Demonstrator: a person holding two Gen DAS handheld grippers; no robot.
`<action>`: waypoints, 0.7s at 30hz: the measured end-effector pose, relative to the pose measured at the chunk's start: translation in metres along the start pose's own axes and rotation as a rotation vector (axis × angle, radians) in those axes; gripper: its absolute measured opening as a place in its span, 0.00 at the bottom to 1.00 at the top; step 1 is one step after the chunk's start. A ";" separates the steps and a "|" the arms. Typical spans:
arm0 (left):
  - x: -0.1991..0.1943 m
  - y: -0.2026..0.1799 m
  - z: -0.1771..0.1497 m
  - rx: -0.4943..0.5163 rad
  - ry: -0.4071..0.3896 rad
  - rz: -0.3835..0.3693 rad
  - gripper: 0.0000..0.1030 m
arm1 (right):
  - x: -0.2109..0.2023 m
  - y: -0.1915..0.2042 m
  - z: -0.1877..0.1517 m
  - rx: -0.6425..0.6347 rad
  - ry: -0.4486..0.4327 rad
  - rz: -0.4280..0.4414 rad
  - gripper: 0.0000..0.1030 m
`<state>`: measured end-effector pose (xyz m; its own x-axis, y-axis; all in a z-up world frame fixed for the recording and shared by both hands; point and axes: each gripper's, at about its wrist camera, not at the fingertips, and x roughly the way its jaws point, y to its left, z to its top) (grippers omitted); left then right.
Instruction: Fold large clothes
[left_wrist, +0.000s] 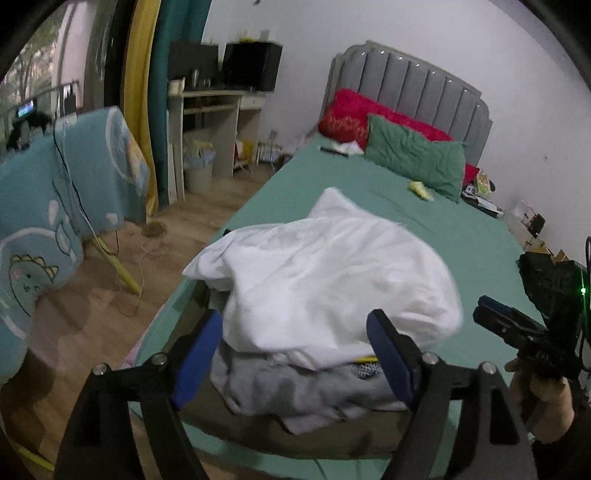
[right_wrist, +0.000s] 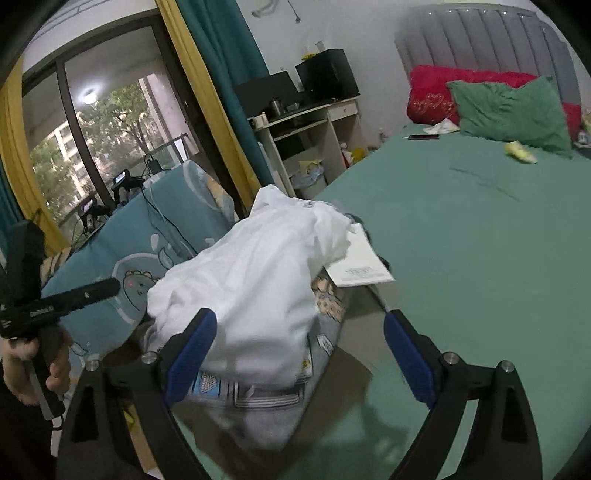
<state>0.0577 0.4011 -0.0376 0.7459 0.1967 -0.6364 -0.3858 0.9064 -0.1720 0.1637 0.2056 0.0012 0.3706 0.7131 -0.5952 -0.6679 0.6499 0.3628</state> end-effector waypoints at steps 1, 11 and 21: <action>-0.009 -0.010 -0.003 0.011 -0.014 0.003 0.79 | -0.007 -0.004 0.001 0.003 0.002 -0.004 0.88; -0.060 -0.088 -0.037 0.062 -0.062 -0.015 0.87 | -0.103 -0.028 -0.038 0.057 0.034 -0.046 0.89; -0.094 -0.153 -0.062 0.079 -0.128 -0.034 0.93 | -0.194 -0.069 -0.079 0.103 0.019 -0.104 0.89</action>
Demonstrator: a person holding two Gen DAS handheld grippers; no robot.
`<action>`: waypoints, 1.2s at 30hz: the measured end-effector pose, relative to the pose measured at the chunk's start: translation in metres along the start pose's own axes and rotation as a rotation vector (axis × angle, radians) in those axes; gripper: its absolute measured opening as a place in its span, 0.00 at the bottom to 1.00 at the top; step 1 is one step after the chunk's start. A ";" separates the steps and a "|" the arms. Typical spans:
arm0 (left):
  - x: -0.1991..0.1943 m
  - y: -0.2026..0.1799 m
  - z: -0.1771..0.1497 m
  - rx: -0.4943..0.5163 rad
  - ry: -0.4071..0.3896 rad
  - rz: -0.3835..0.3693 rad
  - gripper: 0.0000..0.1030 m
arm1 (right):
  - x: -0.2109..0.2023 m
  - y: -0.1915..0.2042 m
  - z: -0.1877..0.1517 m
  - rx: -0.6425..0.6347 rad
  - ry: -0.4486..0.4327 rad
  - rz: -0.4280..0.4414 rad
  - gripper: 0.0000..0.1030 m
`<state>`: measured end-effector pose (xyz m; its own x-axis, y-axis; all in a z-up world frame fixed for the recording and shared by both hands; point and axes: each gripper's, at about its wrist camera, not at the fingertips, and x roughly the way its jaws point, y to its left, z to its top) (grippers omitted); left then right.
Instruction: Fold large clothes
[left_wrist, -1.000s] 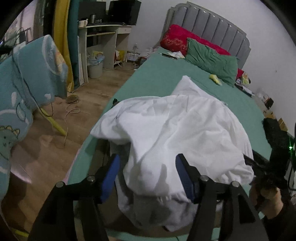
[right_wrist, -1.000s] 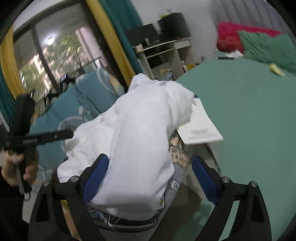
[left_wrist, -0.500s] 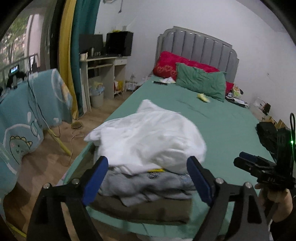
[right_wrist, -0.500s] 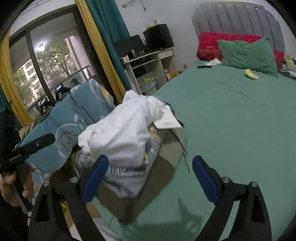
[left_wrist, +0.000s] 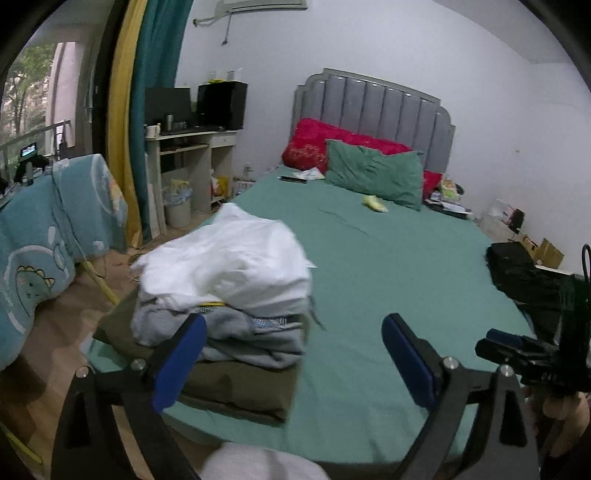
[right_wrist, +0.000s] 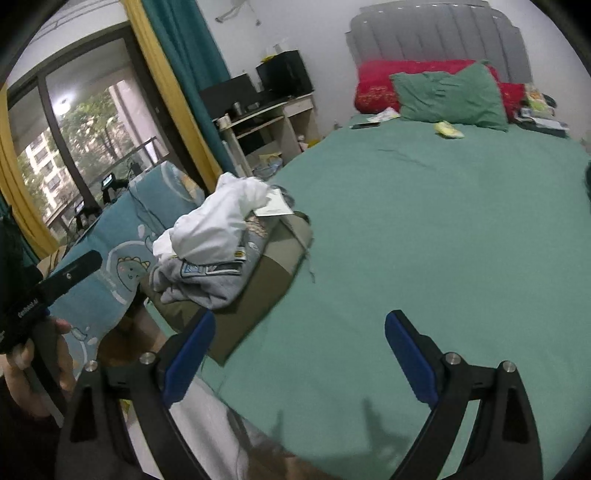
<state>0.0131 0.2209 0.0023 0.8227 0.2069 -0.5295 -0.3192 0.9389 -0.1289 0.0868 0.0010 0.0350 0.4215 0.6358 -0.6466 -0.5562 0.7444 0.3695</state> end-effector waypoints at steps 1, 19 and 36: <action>-0.002 -0.006 0.000 0.005 0.003 -0.004 0.93 | -0.011 -0.007 -0.005 0.009 -0.002 -0.008 0.90; -0.060 -0.125 0.016 0.128 -0.089 -0.099 0.98 | -0.194 -0.062 -0.024 0.033 -0.202 -0.229 0.98; -0.125 -0.166 0.045 0.178 -0.277 -0.177 0.99 | -0.312 -0.031 -0.003 -0.061 -0.444 -0.364 0.99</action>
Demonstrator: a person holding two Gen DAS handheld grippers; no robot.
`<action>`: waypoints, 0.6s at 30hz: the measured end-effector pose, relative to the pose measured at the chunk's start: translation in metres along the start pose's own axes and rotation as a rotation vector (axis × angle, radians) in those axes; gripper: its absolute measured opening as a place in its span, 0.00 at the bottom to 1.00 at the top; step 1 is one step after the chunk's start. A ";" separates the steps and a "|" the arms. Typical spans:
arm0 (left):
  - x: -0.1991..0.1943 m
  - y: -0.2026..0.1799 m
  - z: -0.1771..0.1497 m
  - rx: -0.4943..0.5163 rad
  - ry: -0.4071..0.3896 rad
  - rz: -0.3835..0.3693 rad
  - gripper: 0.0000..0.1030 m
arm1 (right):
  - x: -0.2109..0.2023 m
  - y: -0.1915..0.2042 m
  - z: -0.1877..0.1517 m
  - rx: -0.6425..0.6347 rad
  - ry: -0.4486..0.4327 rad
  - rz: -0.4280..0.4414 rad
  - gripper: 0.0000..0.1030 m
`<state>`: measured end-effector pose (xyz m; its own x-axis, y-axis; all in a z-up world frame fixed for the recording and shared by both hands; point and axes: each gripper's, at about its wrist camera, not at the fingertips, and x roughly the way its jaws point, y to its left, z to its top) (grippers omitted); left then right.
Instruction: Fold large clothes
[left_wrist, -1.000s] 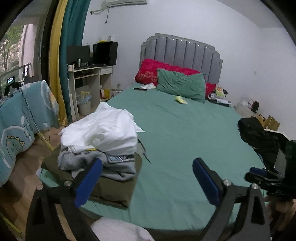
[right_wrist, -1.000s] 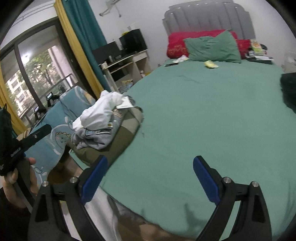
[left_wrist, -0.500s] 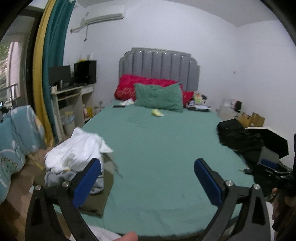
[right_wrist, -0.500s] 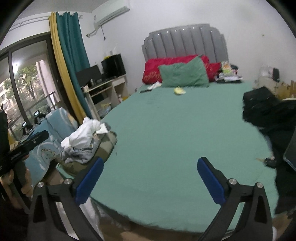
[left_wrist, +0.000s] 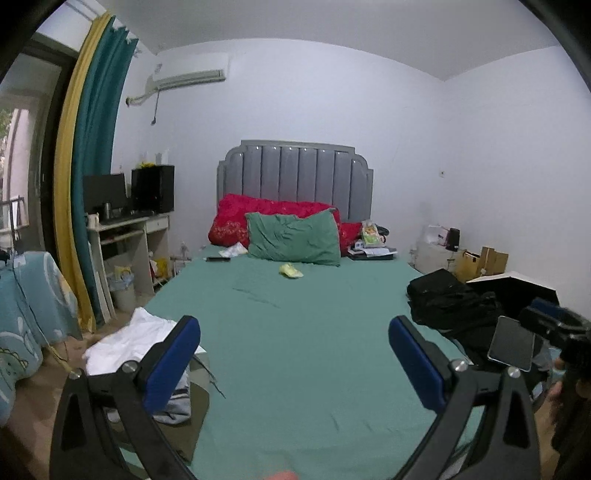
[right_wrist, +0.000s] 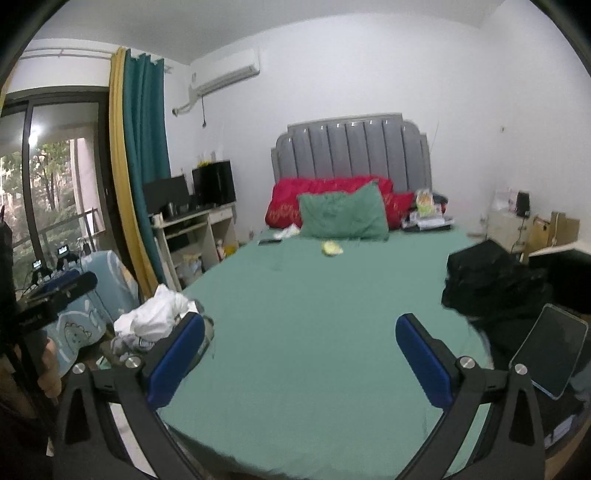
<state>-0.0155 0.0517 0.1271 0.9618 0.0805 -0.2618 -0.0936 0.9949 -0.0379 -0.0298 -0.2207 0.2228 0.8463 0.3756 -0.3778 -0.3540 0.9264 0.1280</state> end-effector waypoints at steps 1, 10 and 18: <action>0.000 0.000 -0.001 0.006 -0.005 0.008 0.99 | -0.001 0.001 0.001 -0.002 -0.005 -0.001 0.99; 0.007 0.016 -0.016 -0.028 0.006 0.037 0.99 | 0.016 0.008 -0.011 -0.013 0.027 0.010 0.99; 0.013 0.038 -0.027 -0.078 0.033 0.052 0.99 | 0.038 0.020 -0.025 -0.027 0.067 0.007 0.99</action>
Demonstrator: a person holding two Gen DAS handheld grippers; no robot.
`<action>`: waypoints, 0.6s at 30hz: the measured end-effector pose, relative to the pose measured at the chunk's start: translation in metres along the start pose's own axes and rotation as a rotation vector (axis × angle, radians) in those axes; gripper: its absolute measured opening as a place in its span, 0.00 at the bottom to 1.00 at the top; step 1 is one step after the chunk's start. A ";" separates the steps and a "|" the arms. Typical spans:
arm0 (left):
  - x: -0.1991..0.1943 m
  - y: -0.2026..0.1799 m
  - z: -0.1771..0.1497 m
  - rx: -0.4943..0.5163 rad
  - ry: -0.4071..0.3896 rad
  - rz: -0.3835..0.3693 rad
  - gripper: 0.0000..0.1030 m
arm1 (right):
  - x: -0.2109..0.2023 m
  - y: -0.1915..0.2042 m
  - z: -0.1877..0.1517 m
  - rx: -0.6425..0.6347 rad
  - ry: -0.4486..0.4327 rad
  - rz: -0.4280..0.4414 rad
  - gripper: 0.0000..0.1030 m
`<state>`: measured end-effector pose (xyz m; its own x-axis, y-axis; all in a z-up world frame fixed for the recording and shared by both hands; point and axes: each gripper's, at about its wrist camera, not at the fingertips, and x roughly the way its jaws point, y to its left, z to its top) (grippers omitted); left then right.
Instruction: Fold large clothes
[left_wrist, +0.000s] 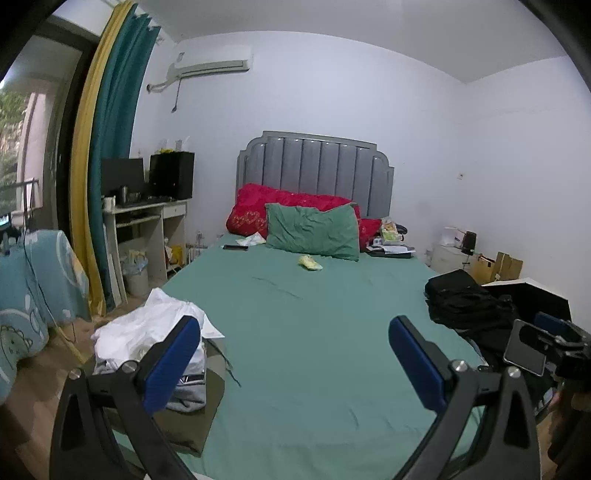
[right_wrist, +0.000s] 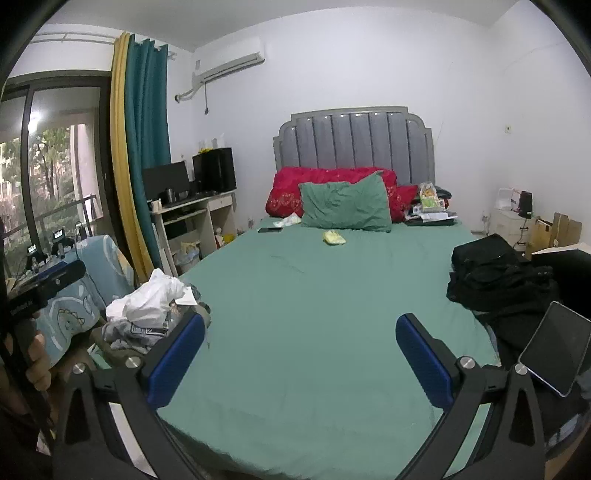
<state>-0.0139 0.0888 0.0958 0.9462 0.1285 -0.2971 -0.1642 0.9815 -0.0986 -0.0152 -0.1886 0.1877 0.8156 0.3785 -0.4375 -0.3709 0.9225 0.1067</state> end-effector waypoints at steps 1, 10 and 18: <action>0.000 0.002 0.000 -0.006 0.002 0.002 0.99 | 0.001 0.002 0.000 -0.002 0.002 0.000 0.99; -0.002 0.004 -0.004 0.004 0.002 0.031 0.99 | 0.006 0.010 0.001 -0.022 0.004 -0.004 0.99; -0.008 0.002 -0.002 0.042 -0.017 0.050 0.99 | 0.003 0.010 0.001 -0.025 -0.004 -0.001 0.99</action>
<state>-0.0228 0.0894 0.0960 0.9417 0.1793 -0.2847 -0.1997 0.9789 -0.0440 -0.0156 -0.1782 0.1885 0.8178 0.3779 -0.4340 -0.3810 0.9208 0.0837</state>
